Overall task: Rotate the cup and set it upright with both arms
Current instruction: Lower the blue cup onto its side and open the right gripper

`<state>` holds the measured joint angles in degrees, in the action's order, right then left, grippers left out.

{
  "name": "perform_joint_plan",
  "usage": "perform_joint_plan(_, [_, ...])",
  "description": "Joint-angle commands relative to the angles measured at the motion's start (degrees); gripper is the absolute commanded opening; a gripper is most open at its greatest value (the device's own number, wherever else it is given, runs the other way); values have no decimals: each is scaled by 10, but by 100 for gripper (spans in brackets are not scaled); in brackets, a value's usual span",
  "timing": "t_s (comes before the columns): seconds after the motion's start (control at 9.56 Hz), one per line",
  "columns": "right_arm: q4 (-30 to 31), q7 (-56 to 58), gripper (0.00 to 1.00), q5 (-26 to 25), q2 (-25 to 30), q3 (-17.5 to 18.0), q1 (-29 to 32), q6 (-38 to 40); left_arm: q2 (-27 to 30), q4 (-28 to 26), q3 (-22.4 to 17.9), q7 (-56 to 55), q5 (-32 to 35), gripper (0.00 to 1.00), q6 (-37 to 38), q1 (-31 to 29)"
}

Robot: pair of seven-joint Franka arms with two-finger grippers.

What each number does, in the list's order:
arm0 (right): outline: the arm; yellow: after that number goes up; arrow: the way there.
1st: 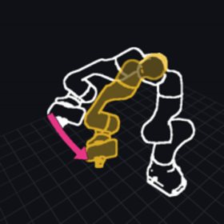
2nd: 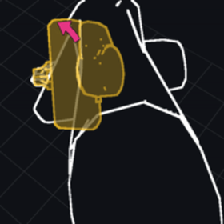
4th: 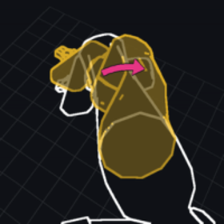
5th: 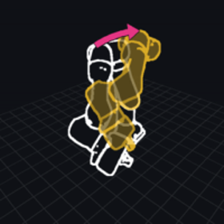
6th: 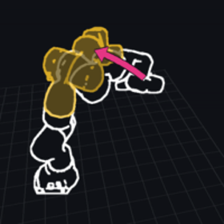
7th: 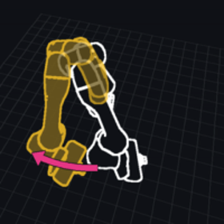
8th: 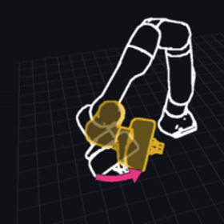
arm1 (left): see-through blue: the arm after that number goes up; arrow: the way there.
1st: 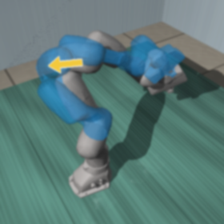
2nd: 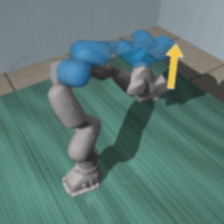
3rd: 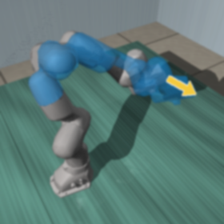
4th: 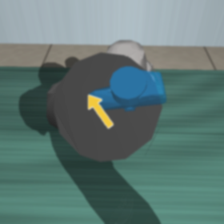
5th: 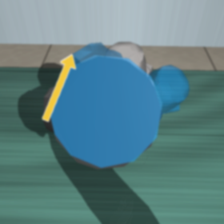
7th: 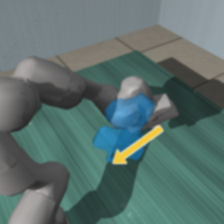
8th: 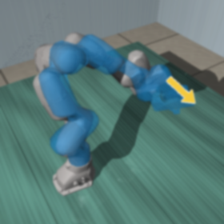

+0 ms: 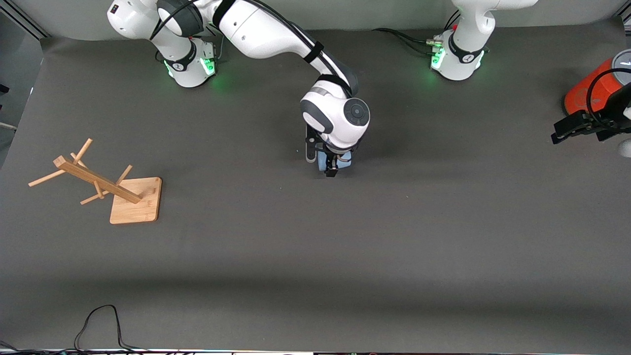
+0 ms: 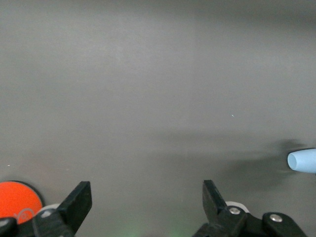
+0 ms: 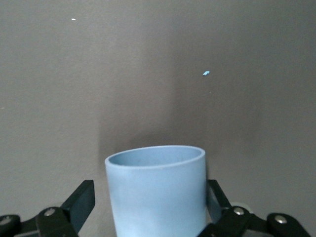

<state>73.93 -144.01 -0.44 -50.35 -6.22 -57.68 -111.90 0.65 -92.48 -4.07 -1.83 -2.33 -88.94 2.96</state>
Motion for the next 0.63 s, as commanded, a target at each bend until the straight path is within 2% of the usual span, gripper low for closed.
perform_joint_plan(0.0, [-3, 40, 100, -12, 47, -5, 0, 65, -6, 1, 0, -10, -31, 100, 21, 11])
perform_joint_plan(0.21, [-1, 79, 100, -7, 95, -6, 9, 134, -19, -1, 0, -11, -34, 100, 24, 34])
perform_joint_plan(0.31, [3, 139, 100, 10, 150, -6, 26, 198, -46, -1, 0, -56, -34, 100, 15, 76])
perform_joint_plan(0.52, [5, 259, 100, 16, 218, -8, 70, 291, -70, -1, 0, -152, -34, 100, -6, 144])
